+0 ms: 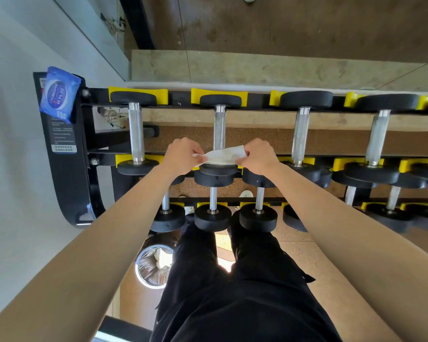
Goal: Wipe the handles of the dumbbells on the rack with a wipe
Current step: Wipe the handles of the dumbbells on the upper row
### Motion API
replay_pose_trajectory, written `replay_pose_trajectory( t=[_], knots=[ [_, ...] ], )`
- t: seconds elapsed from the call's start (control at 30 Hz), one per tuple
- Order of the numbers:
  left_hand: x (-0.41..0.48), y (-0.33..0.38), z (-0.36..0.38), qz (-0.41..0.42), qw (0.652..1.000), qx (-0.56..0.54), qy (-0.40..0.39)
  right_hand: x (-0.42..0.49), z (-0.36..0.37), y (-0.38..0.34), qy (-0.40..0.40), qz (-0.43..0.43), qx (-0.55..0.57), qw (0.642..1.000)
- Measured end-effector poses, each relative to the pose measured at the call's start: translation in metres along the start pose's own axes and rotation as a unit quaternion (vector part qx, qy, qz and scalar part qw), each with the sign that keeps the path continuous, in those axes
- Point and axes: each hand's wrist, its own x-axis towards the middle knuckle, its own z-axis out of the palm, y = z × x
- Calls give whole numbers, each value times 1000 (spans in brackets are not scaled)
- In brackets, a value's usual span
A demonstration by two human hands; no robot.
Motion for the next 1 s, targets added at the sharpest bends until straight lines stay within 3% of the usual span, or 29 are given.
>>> replay_pose_trajectory(
  t=[0.13,0.3,0.37,0.5,0.67,0.87,1.0],
  knots=[
    [3,-7,-2,-28,998,58,9,8,3,-12,-28,-30,13,999],
    [5,11,-2,16,1000,-19,-16,6,-2,15,23,44,31,998],
    [8,11,-3,0,1000,-26,17,7,-2,12,49,31,49,997],
    [18,3,-7,-92,989,-71,87,11,0,-12,27,-4,81,996],
    [20,12,-3,-50,990,-119,64,18,-11,7,50,76,127,988],
    [26,0,-1,-155,966,-155,138,19,-6,-18,22,0,134,991],
    [32,14,-1,-122,957,-237,113,24,-19,-2,53,61,185,979]
  ],
)
